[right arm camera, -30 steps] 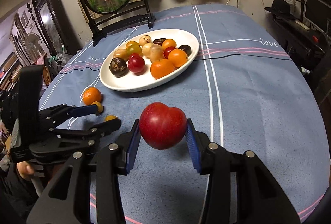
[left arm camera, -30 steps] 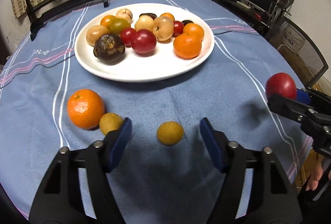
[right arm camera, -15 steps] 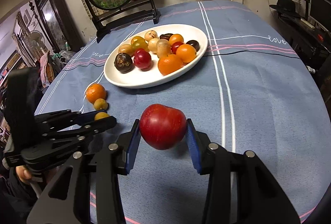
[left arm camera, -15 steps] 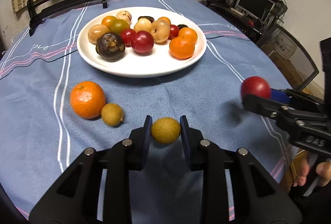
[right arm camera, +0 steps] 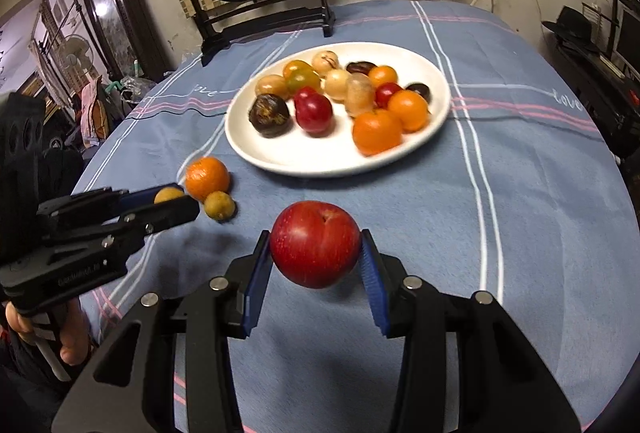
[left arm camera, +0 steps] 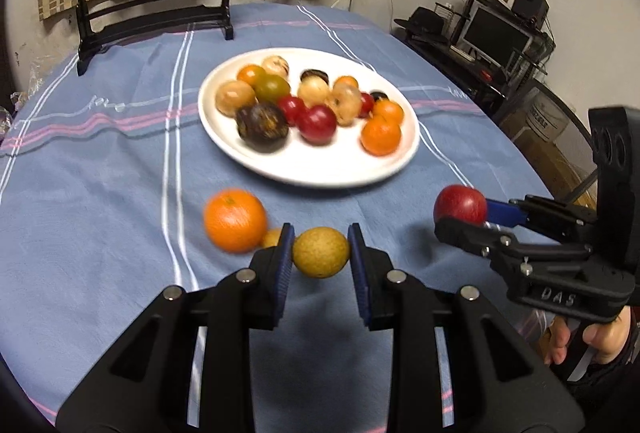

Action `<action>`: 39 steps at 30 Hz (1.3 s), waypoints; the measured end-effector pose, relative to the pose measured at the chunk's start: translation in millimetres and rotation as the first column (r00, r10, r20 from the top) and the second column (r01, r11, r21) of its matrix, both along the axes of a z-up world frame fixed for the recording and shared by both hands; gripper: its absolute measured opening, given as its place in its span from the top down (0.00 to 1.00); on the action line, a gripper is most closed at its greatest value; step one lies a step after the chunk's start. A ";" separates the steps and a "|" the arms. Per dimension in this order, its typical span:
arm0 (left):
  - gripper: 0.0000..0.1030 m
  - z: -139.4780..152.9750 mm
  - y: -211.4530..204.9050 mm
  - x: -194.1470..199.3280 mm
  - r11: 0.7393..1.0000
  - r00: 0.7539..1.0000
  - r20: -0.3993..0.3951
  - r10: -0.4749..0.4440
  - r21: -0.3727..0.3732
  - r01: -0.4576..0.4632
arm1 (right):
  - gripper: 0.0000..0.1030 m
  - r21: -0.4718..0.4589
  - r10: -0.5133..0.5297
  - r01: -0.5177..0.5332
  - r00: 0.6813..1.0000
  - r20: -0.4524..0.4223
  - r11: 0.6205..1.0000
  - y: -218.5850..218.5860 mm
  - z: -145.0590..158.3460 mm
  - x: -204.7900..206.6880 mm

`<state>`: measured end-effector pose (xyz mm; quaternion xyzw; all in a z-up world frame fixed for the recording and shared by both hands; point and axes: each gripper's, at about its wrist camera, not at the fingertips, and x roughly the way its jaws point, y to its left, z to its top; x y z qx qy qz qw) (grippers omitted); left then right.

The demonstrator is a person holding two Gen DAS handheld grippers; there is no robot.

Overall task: Organize fruits
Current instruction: 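Carry both held fruits onto the white plate and open both grippers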

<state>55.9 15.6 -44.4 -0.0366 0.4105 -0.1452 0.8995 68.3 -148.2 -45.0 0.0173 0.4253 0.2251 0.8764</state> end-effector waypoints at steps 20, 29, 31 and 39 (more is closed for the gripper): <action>0.39 1.0 -6.3 123.6 0.999 0.996 -0.087 0.034 -0.010 -0.035 | 0.30 -0.146 -0.011 0.024 0.996 0.089 0.989 40.4 4.9 82.5; 0.38 19.6 0.6 107.1 0.998 0.998 -0.030 0.060 -0.033 -0.061 | 0.30 -0.138 0.004 0.007 0.997 0.080 0.990 33.8 9.9 62.7; 0.38 23.3 1.7 100.7 0.997 0.998 -0.022 0.060 -0.037 -0.061 | 0.30 -0.132 0.005 0.005 0.997 0.076 0.991 33.4 9.7 57.9; 0.38 30.8 -3.3 74.1 0.998 0.998 0.020 0.060 -0.013 -0.059 | 0.30 -0.103 0.019 -0.014 0.999 0.049 0.995 37.0 9.9 43.7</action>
